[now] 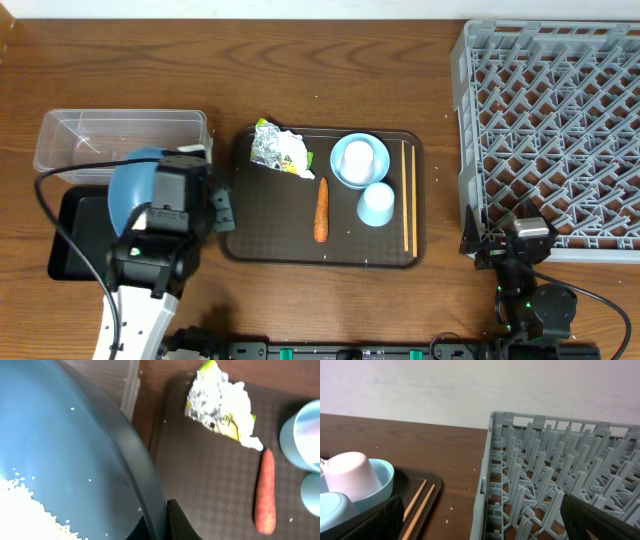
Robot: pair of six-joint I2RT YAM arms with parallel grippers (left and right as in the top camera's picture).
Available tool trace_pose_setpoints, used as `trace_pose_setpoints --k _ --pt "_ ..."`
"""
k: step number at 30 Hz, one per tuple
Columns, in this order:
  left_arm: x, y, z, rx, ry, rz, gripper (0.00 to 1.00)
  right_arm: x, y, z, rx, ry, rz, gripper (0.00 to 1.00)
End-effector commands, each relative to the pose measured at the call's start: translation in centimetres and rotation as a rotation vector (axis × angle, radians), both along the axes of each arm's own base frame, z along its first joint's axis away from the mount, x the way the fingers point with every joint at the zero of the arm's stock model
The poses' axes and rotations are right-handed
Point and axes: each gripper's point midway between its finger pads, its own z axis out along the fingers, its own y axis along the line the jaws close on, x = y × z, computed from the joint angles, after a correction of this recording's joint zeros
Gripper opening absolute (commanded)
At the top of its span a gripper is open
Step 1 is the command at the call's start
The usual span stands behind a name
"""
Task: Sort waste into correct bins and load items into the dishwasher rack
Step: 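Lift the blue bowl with the left gripper toward the black tray, then tilt the bowl with the left gripper, pouring rice onto the black tray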
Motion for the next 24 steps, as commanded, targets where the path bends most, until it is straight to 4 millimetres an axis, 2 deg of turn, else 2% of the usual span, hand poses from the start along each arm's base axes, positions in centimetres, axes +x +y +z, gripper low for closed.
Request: trace_pose_setpoints --k 1,6,11,16,24 --pt "1.2 0.5 1.9 -0.042 -0.069 -0.008 0.06 0.0 -0.2 -0.1 -0.013 0.001 -0.006 0.99" --pt "2.2 2.1 2.6 -0.086 -0.112 0.047 0.06 0.0 -0.2 -0.1 -0.013 0.001 -0.006 0.99" --pt "3.0 4.1 2.4 -0.119 -0.122 0.11 0.06 0.0 -0.2 -0.1 -0.013 0.001 -0.006 0.99" --pt "4.1 5.3 2.2 -0.211 -0.139 0.129 0.06 0.0 -0.2 -0.1 -0.013 0.001 -0.006 0.99" --pt "4.4 8.1 2.3 -0.374 -0.174 0.179 0.06 0.0 -0.2 -0.1 -0.013 0.001 -0.006 0.99"
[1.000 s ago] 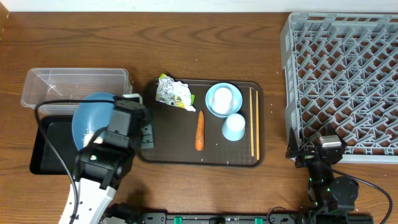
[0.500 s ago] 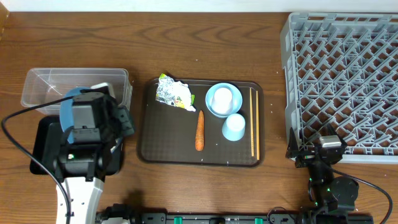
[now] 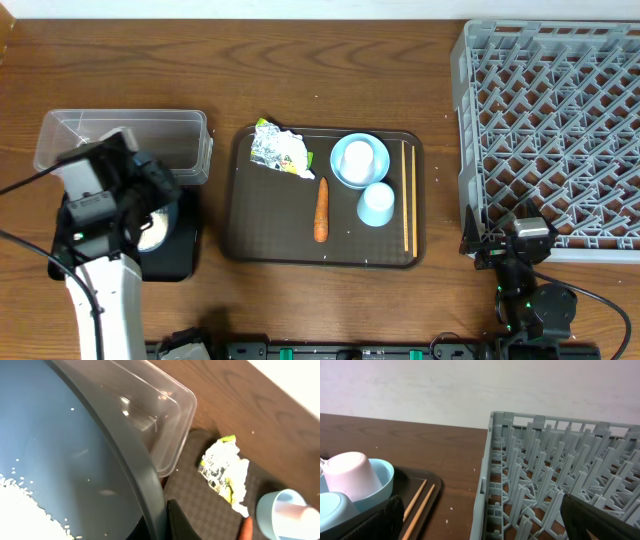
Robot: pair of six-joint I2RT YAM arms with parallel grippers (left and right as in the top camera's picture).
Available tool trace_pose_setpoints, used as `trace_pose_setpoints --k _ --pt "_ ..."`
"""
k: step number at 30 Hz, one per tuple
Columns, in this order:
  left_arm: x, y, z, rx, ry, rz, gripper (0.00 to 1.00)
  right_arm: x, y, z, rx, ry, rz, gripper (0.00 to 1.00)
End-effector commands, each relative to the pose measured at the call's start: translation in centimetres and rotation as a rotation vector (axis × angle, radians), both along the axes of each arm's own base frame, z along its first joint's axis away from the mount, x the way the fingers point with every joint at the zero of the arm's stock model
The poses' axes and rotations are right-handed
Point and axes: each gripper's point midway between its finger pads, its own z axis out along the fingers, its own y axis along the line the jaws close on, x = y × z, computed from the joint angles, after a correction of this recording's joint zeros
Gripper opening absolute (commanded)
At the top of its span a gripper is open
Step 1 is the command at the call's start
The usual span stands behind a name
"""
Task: Sort waste into correct bins and load items into the dishwasher rack
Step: 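Tilt the bowl with the left gripper, pouring rice onto the black tray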
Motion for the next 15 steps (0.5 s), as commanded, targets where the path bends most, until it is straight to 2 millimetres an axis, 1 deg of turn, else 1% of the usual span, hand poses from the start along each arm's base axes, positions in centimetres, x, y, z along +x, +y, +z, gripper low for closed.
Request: trace_pose_setpoints --k 1,4,8,11,15 --pt "0.6 0.1 2.4 -0.083 -0.101 -0.047 0.06 0.0 -0.2 -0.1 -0.013 0.001 -0.006 0.99" --pt "0.4 1.1 3.1 -0.145 -0.141 -0.025 0.06 0.0 -0.2 -0.1 -0.013 0.001 -0.006 0.99" --pt "0.0 2.5 3.5 -0.193 -0.168 0.024 0.06 0.0 -0.2 -0.1 -0.013 0.001 -0.006 0.99" --pt "0.1 2.9 3.6 -0.225 -0.192 0.035 0.06 0.0 -0.2 -0.1 -0.013 0.001 -0.006 0.99" --pt "0.4 2.9 3.1 -0.275 -0.189 0.03 0.06 0.0 -0.2 -0.1 -0.013 0.001 -0.006 0.99"
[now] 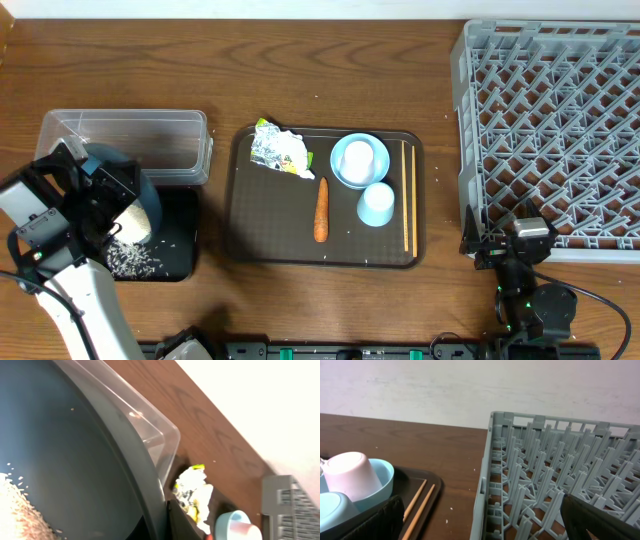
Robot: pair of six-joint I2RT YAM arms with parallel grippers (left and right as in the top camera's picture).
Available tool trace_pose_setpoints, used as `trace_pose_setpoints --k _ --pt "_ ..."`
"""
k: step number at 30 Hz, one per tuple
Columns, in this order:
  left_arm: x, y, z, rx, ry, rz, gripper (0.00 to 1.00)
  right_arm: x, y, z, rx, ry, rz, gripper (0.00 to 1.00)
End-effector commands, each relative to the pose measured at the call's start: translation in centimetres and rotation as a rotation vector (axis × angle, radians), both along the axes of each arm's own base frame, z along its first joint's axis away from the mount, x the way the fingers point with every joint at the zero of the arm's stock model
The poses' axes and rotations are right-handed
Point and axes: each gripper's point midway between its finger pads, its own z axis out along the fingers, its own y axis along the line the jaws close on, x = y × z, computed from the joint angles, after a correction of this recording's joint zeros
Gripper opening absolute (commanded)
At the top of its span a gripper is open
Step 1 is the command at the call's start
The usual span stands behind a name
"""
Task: Sort waste into correct bins and load items into the dishwasher rack
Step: 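Tilt the bowl with the left gripper, pouring rice onto the black tray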
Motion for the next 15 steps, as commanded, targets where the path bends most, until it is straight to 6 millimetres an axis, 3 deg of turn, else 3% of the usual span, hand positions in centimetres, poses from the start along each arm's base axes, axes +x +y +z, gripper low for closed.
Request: trace_pose_setpoints --k 1,15 --pt "0.5 -0.6 0.3 -0.082 -0.025 -0.035 0.06 0.0 -0.2 -0.1 -0.013 0.001 -0.006 0.99" --pt "-0.6 1.1 1.3 -0.237 -0.093 -0.011 0.06 0.0 -0.2 -0.1 -0.013 0.001 -0.006 0.99"
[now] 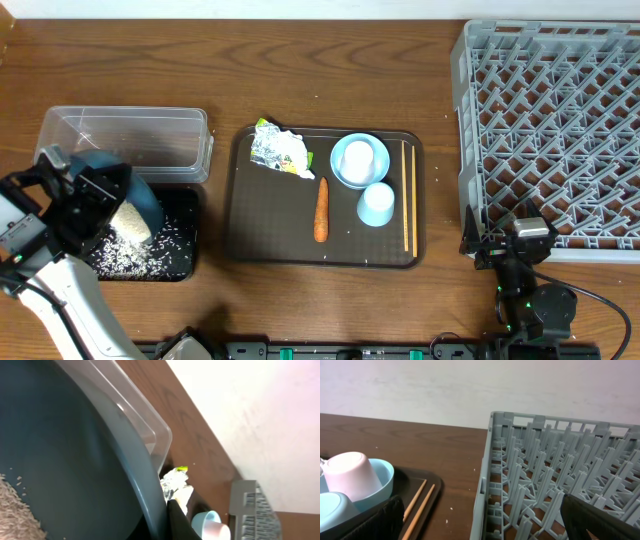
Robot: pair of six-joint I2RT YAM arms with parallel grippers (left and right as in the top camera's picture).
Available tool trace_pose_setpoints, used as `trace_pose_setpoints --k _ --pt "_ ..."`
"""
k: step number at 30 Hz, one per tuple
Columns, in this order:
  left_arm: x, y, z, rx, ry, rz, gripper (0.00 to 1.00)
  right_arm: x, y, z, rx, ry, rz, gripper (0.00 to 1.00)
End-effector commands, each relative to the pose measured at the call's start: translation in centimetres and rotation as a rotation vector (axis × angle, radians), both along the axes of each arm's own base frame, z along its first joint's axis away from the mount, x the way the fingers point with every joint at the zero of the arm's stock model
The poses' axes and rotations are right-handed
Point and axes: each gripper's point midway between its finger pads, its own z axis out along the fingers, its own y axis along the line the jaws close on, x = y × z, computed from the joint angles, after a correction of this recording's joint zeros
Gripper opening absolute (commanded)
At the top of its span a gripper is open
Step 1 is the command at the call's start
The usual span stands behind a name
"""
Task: Sort waste into correct bins and load items into the dishwasher rack
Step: 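Tilt the bowl with the left gripper, pouring rice onto the black tray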
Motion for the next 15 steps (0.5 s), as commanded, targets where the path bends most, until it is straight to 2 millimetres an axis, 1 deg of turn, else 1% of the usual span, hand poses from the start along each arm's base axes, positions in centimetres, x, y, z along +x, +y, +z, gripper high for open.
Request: trace_pose_setpoints --k 1,4,6,8,11,15 --pt "-0.1 -0.5 1.6 -0.075 -0.06 -0.021 0.06 0.0 -0.2 -0.1 -0.013 0.001 -0.006 0.99" --pt "-0.5 -0.6 2.6 -0.151 -0.102 -0.03 0.06 0.0 -0.2 -0.1 -0.013 0.001 -0.006 0.99" --pt "-0.9 -0.1 3.0 -0.174 -0.12 -0.018 0.06 0.0 -0.2 -0.1 -0.013 0.001 -0.006 0.99" --pt "-1.2 0.7 2.9 -0.177 -0.119 0.011 0.06 0.0 -0.2 -0.1 -0.013 0.001 -0.006 0.99" --pt "-2.1 1.5 2.7 -0.234 -0.098 0.065 0.06 0.0 -0.2 -0.1 -0.013 0.001 -0.006 0.99" --pt "-2.5 1.8 3.1 -0.258 -0.122 0.067 0.06 0.0 -0.2 -0.1 -0.013 0.001 -0.006 0.99"
